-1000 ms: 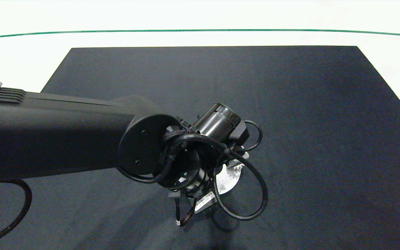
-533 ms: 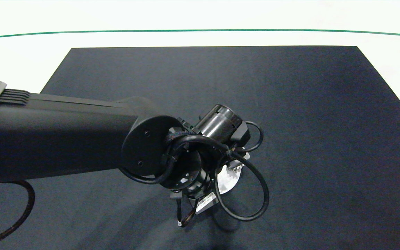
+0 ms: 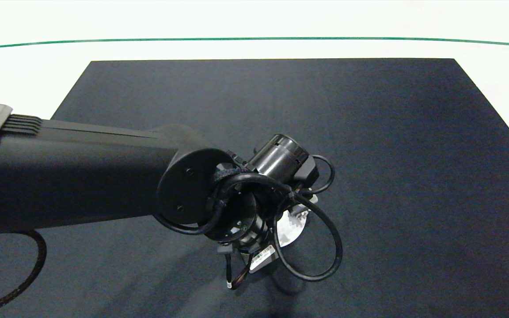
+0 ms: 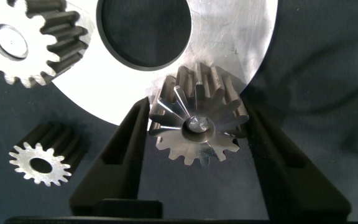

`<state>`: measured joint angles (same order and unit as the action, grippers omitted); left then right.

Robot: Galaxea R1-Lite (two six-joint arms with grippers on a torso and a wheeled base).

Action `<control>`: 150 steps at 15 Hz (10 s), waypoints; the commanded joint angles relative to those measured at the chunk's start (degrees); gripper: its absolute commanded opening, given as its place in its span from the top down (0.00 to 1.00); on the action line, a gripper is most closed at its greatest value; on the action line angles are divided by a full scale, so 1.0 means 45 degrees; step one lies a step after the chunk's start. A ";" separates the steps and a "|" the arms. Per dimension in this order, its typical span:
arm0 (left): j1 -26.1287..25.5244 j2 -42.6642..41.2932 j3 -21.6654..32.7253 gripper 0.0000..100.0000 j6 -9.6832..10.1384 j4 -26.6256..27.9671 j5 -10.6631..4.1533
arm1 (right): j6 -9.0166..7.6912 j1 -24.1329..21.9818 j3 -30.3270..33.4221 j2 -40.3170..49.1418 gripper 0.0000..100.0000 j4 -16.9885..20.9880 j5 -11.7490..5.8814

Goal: Remove an incorrectly installed larger gear and replace it with the correct smaller gear

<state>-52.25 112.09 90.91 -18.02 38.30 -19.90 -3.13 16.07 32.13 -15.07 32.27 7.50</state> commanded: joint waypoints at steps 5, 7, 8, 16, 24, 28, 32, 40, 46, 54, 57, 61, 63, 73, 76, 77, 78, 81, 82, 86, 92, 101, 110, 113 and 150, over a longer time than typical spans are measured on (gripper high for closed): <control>0.0009 0.0012 -0.0006 0.56 -0.0020 0.0043 -0.0012 | -0.0007 0.0023 -0.0071 0.0009 0.00 0.0036 0.0014; 0.0029 0.0012 -0.0025 0.61 -0.0020 0.0062 -0.0012 | -0.0007 0.0023 -0.0090 0.0009 0.00 0.0036 0.0014; 0.0029 0.0012 -0.0025 0.62 -0.0020 0.0062 -0.0012 | -0.0007 0.0023 -0.0090 0.0009 0.00 0.0036 0.0014; 0.0029 0.0110 -0.0025 0.72 0.0000 0.0062 0.0066 | -0.0007 0.0043 -0.0188 0.0028 0.00 0.0036 0.0014; 0.0009 0.0091 0.0229 0.72 0.0000 0.0062 0.0046 | -0.0007 0.0180 -0.0188 -0.0011 0.00 0.0017 0.0014; -0.0010 0.0051 0.0229 0.72 0.0000 0.0062 0.0046 | -0.0007 0.0180 -0.0188 -0.0050 0.00 -0.0003 0.0014; -0.0069 -0.0027 0.0248 0.72 0.0098 0.0062 0.0046 | -0.0007 0.0180 -0.0188 -0.0011 0.00 0.0017 0.0014; -0.0674 -0.0456 0.0482 0.72 0.0215 0.0062 0.0027 | -0.0007 0.0180 -0.0188 -0.0011 0.00 0.0017 0.0014; -0.0127 -0.1179 0.0795 0.72 0.0352 0.0062 0.0027 | 0.0013 0.0160 -0.0188 0.0067 0.00 0.0056 0.0014; 0.2001 -0.3972 -0.2428 0.72 0.0234 0.0258 0.0027 | 0.0013 0.0140 -0.0539 0.0106 0.00 0.0056 0.0014; 0.2744 -0.4636 -0.3424 0.72 0.0234 0.0258 0.0183 | 0.0013 0.0101 -0.0539 0.0087 0.00 0.0056 -0.0006; 0.4111 -0.5281 -0.4361 0.72 0.0332 0.0062 0.1238 | 0.0013 0.0082 -0.0539 0.0106 0.00 0.0056 -0.0025; 0.4775 -0.5515 -0.4791 0.72 0.0352 -0.0328 0.1570 | 0.0013 0.0082 -0.0539 0.0067 0.00 0.0056 -0.0025; 0.6025 -0.6179 -0.6627 0.72 0.0332 -0.2281 0.2527 | 0.0013 0.0062 -0.0520 0.0087 0.00 0.0056 -0.0084; 0.5986 -0.6296 -0.6803 0.00 0.0293 -0.2281 0.2546 | 0.0013 0.0062 -0.0520 0.0087 0.00 0.0056 -0.0084; 0.5966 -0.6277 -0.6744 0.00 0.0313 -0.2301 0.2546 | 0.0013 0.0062 -0.0520 0.0106 0.00 0.0056 -0.0084; 0.5908 -0.6257 -0.6666 0.00 0.0391 -0.2340 0.2566 | 0.0013 0.0082 -0.0520 0.0126 0.00 0.0056 -0.0084; 0.5283 -0.6355 -0.7018 0.00 0.1426 -0.3434 0.2527 | 0.0013 0.0082 -0.0539 0.0126 0.00 0.0075 -0.0084; 0.4990 -0.6316 -0.7174 0.00 0.2012 -0.4078 0.2429 | 0.0013 0.0062 -0.0578 0.0087 0.00 0.0075 -0.0084; 0.4423 -0.5925 -0.7682 0.00 0.3242 -0.5719 0.2370 | 0.0013 0.0062 -0.0657 0.0106 0.00 0.0056 -0.0123; 0.4482 -0.5066 -0.7584 0.00 0.3633 -0.7047 0.2370 | 0.0013 0.0043 -0.0735 0.0106 0.00 0.0056 -0.0123; 0.4326 -0.4167 -0.7682 0.00 0.3750 -0.9137 0.2234 | 0.0013 0.0043 -0.0715 0.0126 0.00 0.0056 -0.0123; 0.3818 -0.3581 -0.8053 0.00 0.3340 -1.0250 0.1179 | 0.0013 0.0043 -0.0696 0.0126 0.00 0.0056 -0.0123; 0.3818 -0.3562 -0.8150 0.00 0.2930 -1.0387 0.0964 | 0.0032 0.0043 -0.0696 0.0145 0.00 0.0056 -0.0143; 0.3369 -0.2898 -0.8561 0.65 0.2617 -1.2281 0.0300 | 0.0032 0.0023 -0.0676 0.0223 0.00 0.0056 -0.0143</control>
<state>-37.05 99.04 52.40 -6.19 -16.88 -18.41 -2.95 16.15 29.10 -13.97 32.33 6.75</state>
